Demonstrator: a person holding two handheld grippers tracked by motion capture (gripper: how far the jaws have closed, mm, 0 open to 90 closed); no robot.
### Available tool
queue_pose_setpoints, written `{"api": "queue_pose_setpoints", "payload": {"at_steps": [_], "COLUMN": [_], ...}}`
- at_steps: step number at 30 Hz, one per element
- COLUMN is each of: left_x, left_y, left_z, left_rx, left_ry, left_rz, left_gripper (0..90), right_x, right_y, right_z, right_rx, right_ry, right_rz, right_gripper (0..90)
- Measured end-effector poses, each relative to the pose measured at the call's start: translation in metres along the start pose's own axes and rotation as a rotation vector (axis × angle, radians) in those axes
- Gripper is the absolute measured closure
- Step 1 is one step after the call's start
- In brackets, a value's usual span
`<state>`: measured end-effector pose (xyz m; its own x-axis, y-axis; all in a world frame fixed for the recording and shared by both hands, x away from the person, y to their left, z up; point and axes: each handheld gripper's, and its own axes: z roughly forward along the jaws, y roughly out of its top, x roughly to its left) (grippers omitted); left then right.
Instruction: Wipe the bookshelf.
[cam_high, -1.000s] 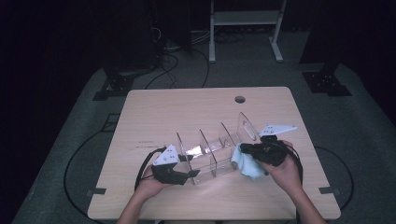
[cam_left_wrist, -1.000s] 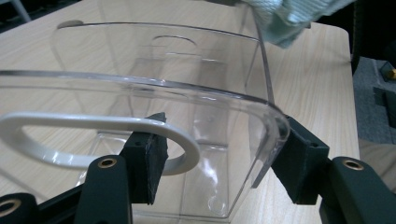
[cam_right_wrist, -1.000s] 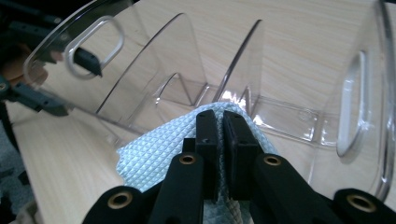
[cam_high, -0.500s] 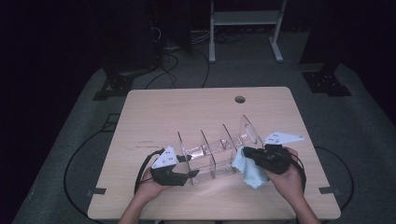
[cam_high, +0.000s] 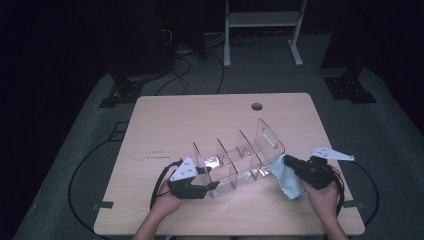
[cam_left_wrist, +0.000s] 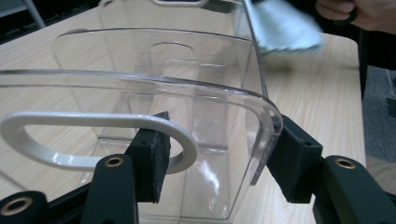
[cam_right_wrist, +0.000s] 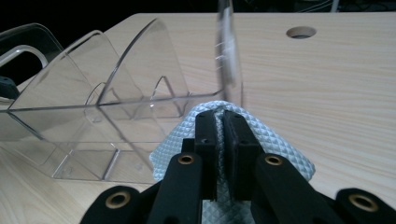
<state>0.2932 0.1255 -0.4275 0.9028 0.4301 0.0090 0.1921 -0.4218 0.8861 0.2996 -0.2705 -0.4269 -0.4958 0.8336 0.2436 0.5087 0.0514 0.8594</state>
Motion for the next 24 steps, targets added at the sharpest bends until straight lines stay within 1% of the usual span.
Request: {"api": "queue_pose_setpoints", "payload": {"at_steps": [2,4,5,6,7,8,11,12,13,15,16,17,18,19,20,21,24], "left_x": [-0.002,-0.002,-0.002,-0.002,-0.002,-0.002,-0.002,-0.002,-0.002,-0.002,-0.002,-0.002,-0.002,-0.002,-0.002,-0.002,-0.001], "left_y": [0.000,0.000,0.000,0.000,0.000,0.000,0.000,0.000,0.000,0.000,-0.001,-0.001,-0.001,-0.001,-0.001,-0.001,0.000], "left_z": [0.002,0.002,0.002,0.002,0.002,0.002,0.002,0.003,0.003,0.003,0.003,0.003,0.003,0.002,0.002,0.002,0.002], "left_rx": [0.001,0.000,-0.002,-0.002,-0.002,-0.002,-0.008,-0.010,-0.007,-0.008,-0.008,-0.009,-0.009,-0.010,-0.011,-0.011,-0.008], "left_ry": [-0.008,-0.015,-0.016,-0.017,-0.017,-0.018,-0.029,-0.031,-0.033,-0.037,-0.039,-0.040,-0.040,-0.040,-0.039,-0.039,-0.040], "left_rz": [0.002,0.001,0.001,0.001,0.001,0.002,-0.004,-0.006,-0.003,-0.002,-0.005,-0.005,-0.005,-0.007,-0.009,-0.011,-0.014], "left_gripper": [45.0,45.6,45.7,45.7,45.8,45.8,46.1,46.2,46.2,46.1,46.1,46.1,46.1,46.1,46.1,46.1,45.8], "right_x": [0.007,0.018,0.023,0.024,0.022,0.017,-0.002,-0.008,-0.011,-0.007,-0.003,0.003,0.007,0.011,0.012,0.011,0.000], "right_y": [-0.002,-0.005,-0.006,-0.006,-0.004,-0.003,0.001,0.002,0.002,0.000,-0.002,-0.003,-0.004,-0.003,-0.002,0.000,0.002], "right_z": [0.007,0.015,0.018,0.018,0.017,0.015,0.009,0.009,0.009,0.011,0.013,0.014,0.015,0.015,0.015,0.014,0.012], "right_rx": [0.007,0.028,0.039,0.039,0.036,0.028,-0.005,-0.013,-0.017,-0.023,-0.026,-0.027,-0.021,-0.018,-0.020,-0.026,-0.052], "right_ry": [0.020,0.063,0.066,0.059,0.059,0.052,0.002,-0.002,0.000,0.009,0.022,0.058,0.077,0.079,0.076,0.074,0.045], "right_rz": [-0.013,-0.034,-0.055,-0.070,-0.065,-0.048,-0.001,0.025,0.036,0.039,0.026,0.019,0.015,-0.009,-0.022,-0.019,0.021], "right_gripper": [84.0,83.9,84.0,84.0,84.0,84.0,83.8,83.8,83.7,83.8,83.8,83.8,83.8,83.8,83.8,83.8,83.8]}}
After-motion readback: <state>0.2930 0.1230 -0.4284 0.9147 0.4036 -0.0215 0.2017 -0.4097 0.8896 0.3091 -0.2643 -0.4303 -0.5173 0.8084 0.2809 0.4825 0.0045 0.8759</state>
